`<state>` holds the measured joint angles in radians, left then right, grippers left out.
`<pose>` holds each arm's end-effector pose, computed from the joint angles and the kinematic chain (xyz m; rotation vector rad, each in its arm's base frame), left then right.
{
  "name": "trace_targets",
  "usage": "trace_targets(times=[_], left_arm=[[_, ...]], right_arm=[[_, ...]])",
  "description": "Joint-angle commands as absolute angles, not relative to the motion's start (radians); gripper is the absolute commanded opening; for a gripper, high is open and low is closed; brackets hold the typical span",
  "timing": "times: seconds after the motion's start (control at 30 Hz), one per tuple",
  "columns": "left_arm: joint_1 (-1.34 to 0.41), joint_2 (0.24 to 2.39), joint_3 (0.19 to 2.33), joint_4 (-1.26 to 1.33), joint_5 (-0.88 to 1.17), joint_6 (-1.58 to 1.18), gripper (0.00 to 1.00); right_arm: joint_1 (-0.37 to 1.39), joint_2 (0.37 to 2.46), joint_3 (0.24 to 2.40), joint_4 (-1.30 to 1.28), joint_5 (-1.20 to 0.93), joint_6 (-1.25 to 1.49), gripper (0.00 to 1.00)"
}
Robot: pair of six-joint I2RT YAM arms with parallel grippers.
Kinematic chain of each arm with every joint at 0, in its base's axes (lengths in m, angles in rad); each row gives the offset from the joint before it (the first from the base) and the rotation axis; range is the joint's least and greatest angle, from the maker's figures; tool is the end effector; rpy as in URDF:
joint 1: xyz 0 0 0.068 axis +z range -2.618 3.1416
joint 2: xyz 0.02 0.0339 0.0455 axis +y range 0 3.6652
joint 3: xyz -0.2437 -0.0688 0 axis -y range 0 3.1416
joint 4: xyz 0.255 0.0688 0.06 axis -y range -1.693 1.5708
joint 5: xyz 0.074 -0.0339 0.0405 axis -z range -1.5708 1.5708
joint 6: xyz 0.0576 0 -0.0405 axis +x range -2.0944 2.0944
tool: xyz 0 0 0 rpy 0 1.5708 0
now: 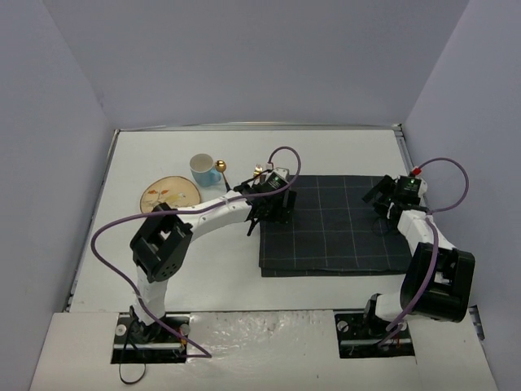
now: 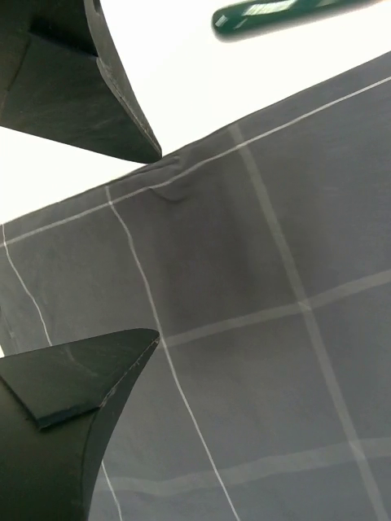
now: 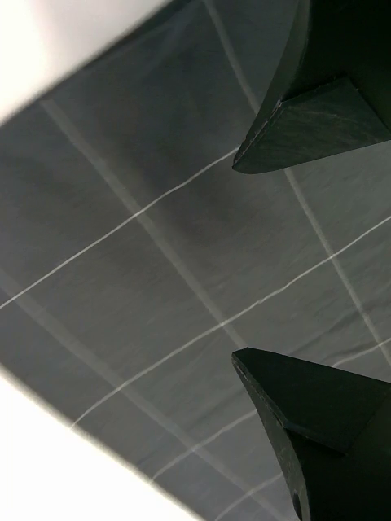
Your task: Set the dinner table for one person
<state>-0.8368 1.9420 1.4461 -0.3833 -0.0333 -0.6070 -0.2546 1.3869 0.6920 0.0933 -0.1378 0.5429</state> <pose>0.2996 -0.3292 0.1707 0.2763 2.5269 -0.5734 0.3095 -0.0724 0.1617 0.7740 2.0412 0.3140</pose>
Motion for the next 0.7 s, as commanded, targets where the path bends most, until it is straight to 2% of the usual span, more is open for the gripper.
trace_targets(times=[0.0,0.4,0.67], left_arm=[[-0.836,1.956,1.446,-0.346,0.011,-0.639,0.7],[-0.813,2.052,1.491,-0.422,0.055,-0.668,0.51],[-0.809,2.025,1.492,-0.49,0.03,-0.68,0.51]], right_arm=[[-0.281,1.356,0.644,0.137,-0.144,0.568,0.86],[-0.367,1.465,0.634,0.178,-0.056,0.583,0.86],[-0.403,1.437,0.609,0.181,-0.028,0.585,0.86]])
